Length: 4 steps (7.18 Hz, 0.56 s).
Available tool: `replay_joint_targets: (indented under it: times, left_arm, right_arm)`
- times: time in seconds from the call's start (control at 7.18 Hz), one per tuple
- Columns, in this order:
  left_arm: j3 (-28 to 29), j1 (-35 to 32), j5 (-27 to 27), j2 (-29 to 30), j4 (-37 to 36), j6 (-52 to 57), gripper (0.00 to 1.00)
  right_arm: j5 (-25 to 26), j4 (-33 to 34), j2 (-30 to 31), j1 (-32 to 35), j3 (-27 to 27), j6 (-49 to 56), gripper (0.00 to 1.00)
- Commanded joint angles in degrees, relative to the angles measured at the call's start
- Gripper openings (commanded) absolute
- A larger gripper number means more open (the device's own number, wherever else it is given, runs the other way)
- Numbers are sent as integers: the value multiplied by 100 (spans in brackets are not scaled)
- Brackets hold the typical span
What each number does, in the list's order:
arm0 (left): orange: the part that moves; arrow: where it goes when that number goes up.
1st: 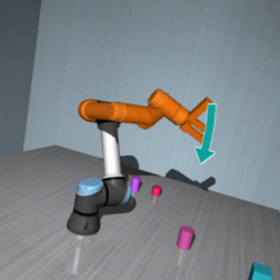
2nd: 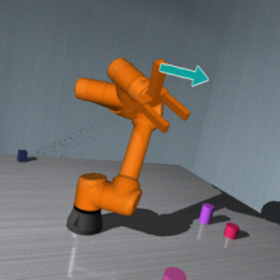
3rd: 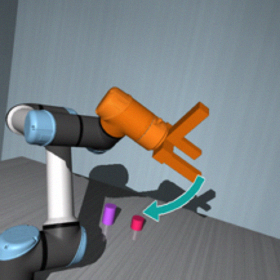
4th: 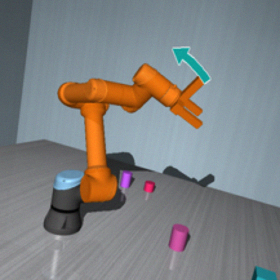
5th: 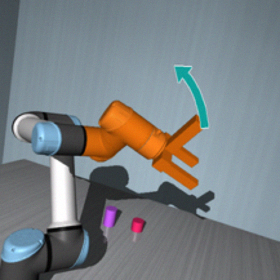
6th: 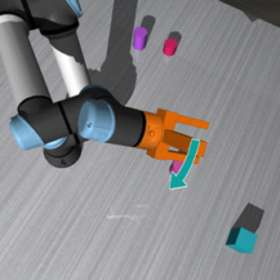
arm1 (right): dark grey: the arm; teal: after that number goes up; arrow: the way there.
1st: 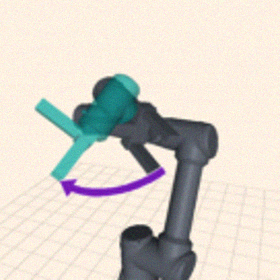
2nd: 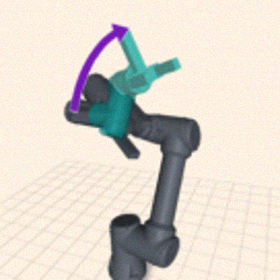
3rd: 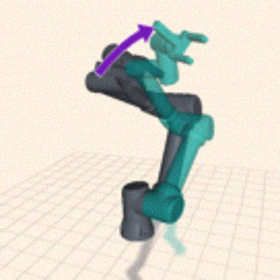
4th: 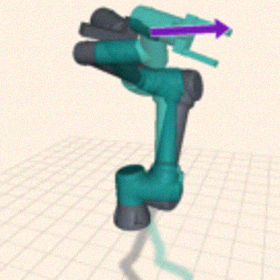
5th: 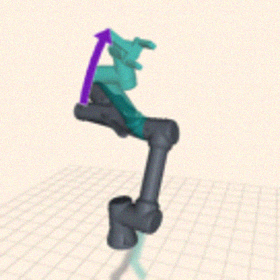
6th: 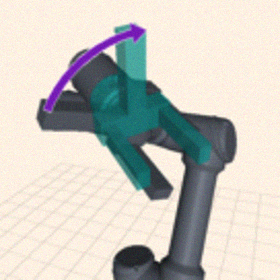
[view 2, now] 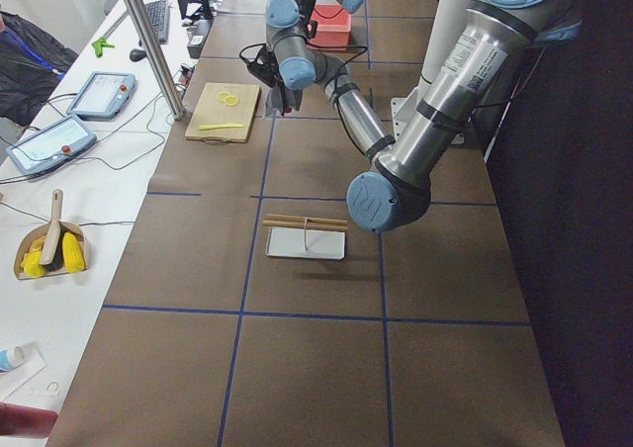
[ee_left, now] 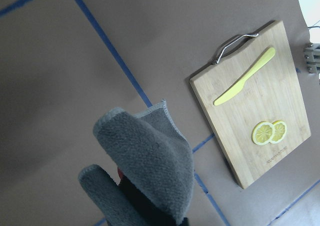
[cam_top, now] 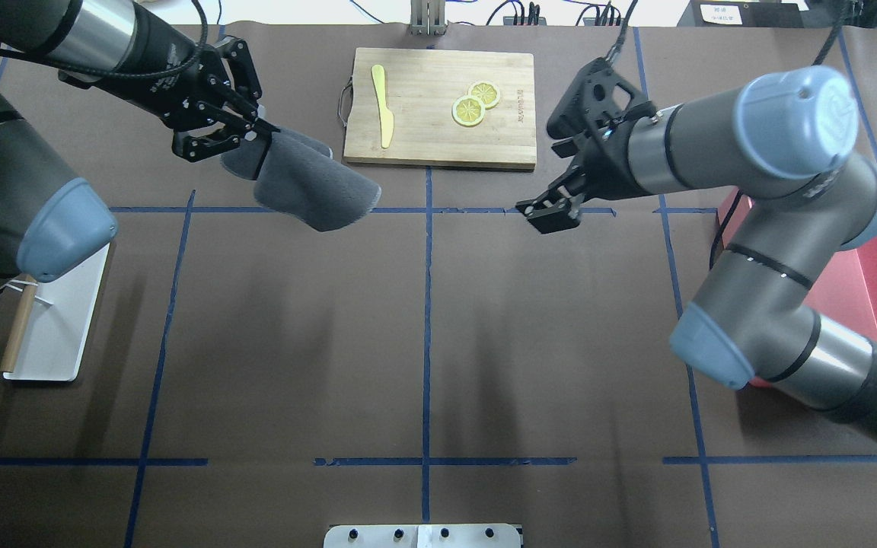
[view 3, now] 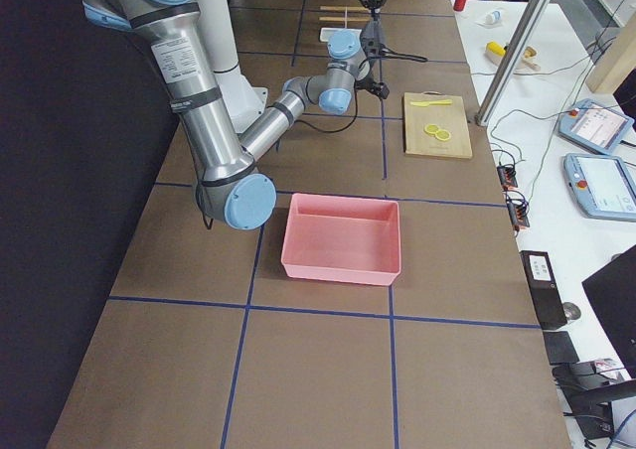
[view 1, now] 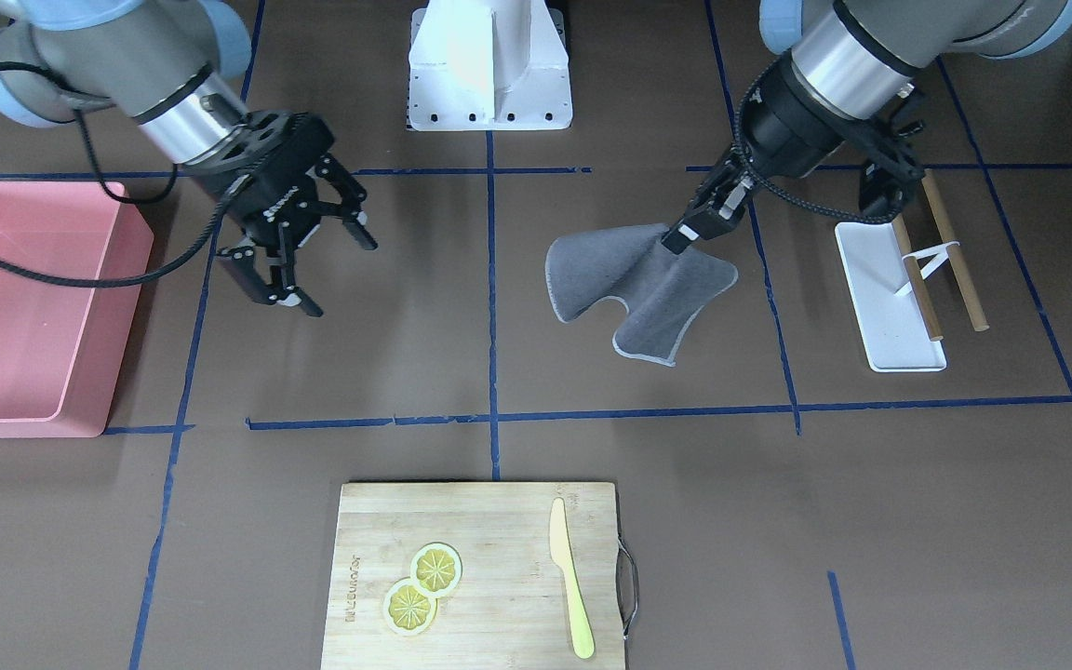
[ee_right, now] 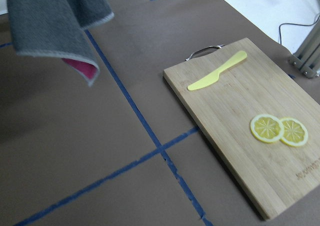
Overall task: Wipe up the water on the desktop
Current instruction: 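Lift the grey towel with the left gripper while the right gripper approaches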
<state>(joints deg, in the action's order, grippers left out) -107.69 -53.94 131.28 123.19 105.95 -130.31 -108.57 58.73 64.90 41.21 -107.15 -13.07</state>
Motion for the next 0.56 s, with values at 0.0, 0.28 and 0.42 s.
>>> replay_joint_targets:
  times: [0.0, 0.28, 0.42]
  left_arm:
    - [20, 181, -41, 266, 22, -625, 0]
    - [-6, 531, -338, 441, 22, -1003, 0]
    - [2, 751, -575, 616, 14, -1231, 0]
  right_arm:
    - [398, -11, -240, -358, -68, -3, 100]
    - [407, -11, -346, -517, -156, -3, 100]
    - [407, -11, -364, -535, -157, -3, 100]
